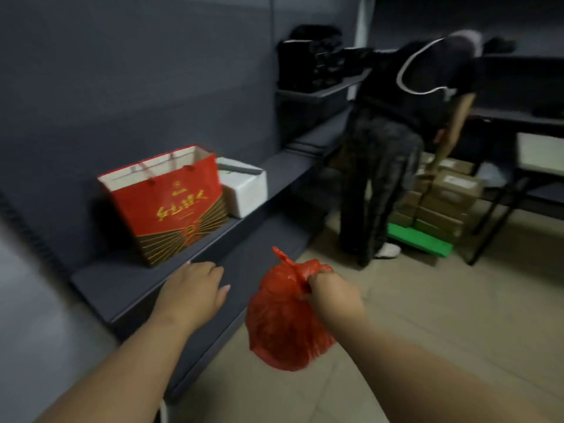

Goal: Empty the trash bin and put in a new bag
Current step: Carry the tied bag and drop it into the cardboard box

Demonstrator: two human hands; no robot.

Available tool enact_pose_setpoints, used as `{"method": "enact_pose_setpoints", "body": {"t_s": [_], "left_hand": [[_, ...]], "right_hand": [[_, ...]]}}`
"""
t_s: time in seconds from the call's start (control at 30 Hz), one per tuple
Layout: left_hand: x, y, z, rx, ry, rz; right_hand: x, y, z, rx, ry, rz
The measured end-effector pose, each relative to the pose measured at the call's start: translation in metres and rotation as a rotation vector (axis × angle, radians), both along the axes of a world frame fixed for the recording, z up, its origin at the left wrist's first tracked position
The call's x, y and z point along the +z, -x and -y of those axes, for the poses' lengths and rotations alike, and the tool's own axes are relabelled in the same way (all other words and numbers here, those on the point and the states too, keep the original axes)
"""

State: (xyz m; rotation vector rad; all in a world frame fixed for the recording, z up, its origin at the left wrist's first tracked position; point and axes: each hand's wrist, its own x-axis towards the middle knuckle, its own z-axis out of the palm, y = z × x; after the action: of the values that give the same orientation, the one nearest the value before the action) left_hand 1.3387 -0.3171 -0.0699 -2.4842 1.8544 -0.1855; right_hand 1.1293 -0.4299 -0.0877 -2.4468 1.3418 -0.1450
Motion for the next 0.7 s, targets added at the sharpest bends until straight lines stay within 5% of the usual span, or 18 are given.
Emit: {"method": "enact_pose_setpoints", "body": {"t_s": [0.37, 0.7], "left_hand": [[0.031, 0.383, 0.193, -0.617, -0.004, 0.1], [0.03, 0.76, 0.227, -1.146, -0.044, 0.031]], "right_hand": [[0.023, 0.384, 0.061, -0.718, -0.079, 0.092], [0.034, 0.711, -0.018, -1.273, 0.071, 0.05]]}}
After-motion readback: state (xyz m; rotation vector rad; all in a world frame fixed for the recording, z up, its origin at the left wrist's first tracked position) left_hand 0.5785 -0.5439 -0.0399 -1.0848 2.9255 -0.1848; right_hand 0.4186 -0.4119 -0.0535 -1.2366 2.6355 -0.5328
